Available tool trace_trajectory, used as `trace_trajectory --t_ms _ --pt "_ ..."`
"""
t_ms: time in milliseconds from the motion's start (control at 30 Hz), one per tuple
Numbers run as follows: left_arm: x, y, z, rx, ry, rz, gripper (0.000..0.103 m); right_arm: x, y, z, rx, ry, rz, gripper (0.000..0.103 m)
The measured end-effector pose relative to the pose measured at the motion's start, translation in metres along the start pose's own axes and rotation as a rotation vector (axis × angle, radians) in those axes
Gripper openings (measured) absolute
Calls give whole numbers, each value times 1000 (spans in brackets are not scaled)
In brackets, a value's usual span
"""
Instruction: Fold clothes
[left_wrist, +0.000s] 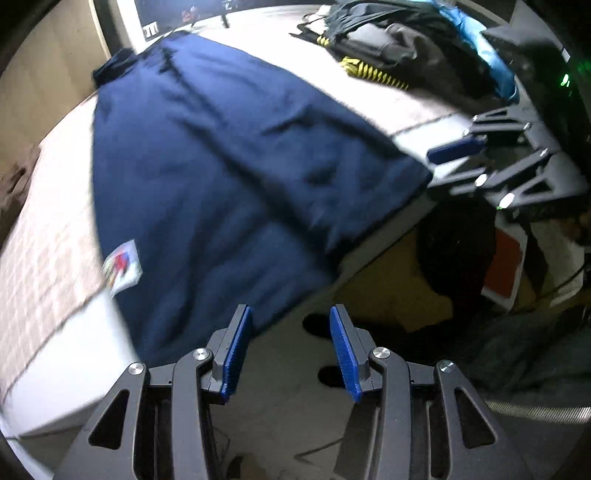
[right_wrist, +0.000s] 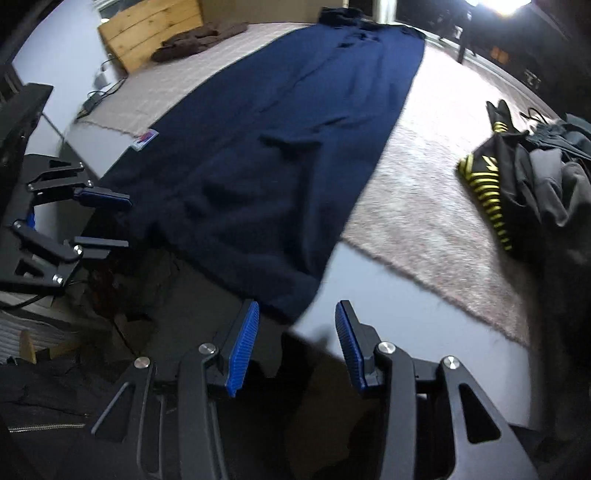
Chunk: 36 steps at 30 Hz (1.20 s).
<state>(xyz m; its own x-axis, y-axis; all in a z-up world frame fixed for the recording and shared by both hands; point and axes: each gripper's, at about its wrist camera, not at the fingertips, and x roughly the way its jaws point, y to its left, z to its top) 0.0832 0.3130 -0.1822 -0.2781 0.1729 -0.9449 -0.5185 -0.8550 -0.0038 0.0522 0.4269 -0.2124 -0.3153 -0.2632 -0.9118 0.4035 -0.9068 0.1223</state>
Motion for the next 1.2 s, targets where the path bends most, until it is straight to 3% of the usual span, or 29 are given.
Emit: trace_trajectory --t_ms 167,267,400,567,1133,1200 --pt "-4 0 -3 17 -53 18 42 -16 -9 34 61 -34 138 43" --pt "-3 -7 3 11 -114 -9 42 -26 -26 82 89 -82 171 43" --pt "7 -12 9 17 -153 -14 42 -18 -32 155 19 -103 149 43" --pt "8 -13 16 19 -186 -15 42 36 -44 250 34 -48 129 43" --pt "21 -27 28 71 -197 10 42 140 -47 335 -50 61 -8 43" --pt "20 -22 29 48 -201 0 35 141 -49 337 -38 78 15 43"
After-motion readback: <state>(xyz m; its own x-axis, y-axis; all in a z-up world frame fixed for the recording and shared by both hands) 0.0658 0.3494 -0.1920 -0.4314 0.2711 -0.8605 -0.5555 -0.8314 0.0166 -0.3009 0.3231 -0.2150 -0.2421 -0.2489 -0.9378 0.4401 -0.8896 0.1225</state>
